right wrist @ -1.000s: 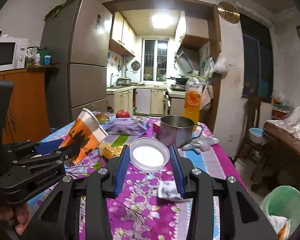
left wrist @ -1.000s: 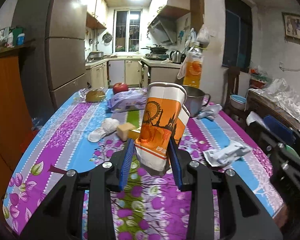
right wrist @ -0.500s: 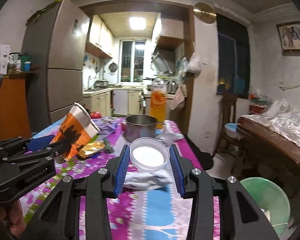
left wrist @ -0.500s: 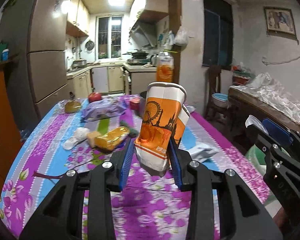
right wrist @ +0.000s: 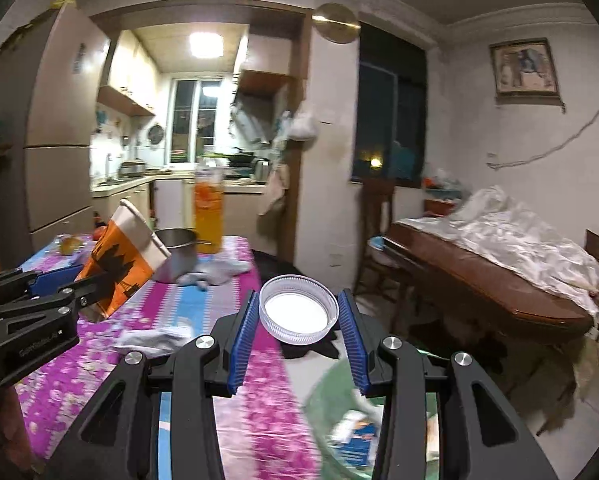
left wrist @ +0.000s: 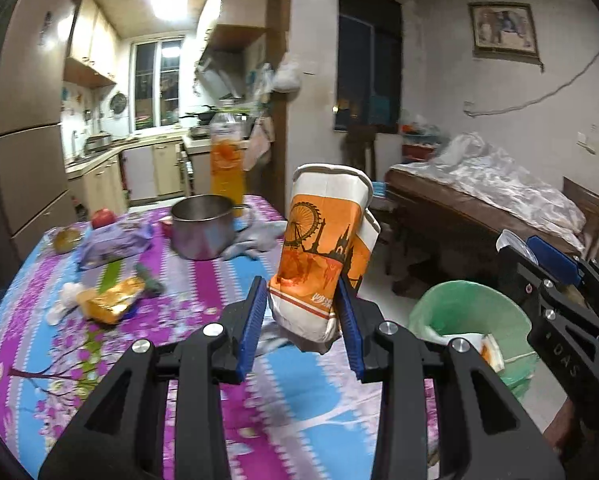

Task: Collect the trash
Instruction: 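Carry the cup and tub over the green bin and open both tools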

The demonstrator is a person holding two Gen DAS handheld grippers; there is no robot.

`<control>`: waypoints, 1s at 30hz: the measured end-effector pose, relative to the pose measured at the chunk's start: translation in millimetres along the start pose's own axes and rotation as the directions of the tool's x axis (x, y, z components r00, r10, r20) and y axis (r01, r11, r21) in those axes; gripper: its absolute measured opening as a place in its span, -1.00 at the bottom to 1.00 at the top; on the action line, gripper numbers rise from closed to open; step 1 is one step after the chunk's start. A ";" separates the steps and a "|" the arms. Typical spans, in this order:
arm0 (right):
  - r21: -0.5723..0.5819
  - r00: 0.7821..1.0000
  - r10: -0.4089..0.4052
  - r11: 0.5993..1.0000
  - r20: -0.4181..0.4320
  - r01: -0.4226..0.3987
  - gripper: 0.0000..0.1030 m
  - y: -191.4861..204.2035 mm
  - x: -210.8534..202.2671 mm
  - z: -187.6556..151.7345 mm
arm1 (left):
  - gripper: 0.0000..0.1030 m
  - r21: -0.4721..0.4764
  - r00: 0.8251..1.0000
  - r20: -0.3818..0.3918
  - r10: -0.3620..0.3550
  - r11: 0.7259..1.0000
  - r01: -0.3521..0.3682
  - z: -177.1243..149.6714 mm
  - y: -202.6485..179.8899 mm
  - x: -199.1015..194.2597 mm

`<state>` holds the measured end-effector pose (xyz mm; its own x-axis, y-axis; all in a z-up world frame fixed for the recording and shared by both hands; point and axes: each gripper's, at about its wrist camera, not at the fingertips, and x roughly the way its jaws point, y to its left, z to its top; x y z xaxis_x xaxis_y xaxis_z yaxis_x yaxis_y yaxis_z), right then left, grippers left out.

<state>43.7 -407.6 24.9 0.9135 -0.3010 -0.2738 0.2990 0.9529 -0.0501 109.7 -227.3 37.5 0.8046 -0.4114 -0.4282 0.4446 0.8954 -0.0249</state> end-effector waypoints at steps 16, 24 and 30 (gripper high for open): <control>0.098 0.980 -0.084 0.990 -0.183 0.103 -0.19 -145.0 32.0 -5.8 | -0.34 0.077 0.983 -0.114 -0.144 0.985 0.153 3.0 -103.3 55.2; 0.097 0.920 -0.024 0.993 -0.390 0.067 -0.19 -186.9 97.7 -24.1 | -0.34 0.092 0.946 -0.261 -0.189 0.971 0.220 -5.7 -144.4 101.1; 0.103 0.852 0.021 0.994 -0.523 0.039 -0.19 -212.0 144.0 -41.0 | -0.34 0.116 0.917 -0.357 -0.178 0.966 0.233 -14.4 -163.9 127.5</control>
<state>100.5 -651.5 -43.3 0.6400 -0.2179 -0.7368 0.3612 0.9317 0.0383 133.7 -424.1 -26.0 0.5179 -0.4762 -0.7106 0.6622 0.7491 -0.0194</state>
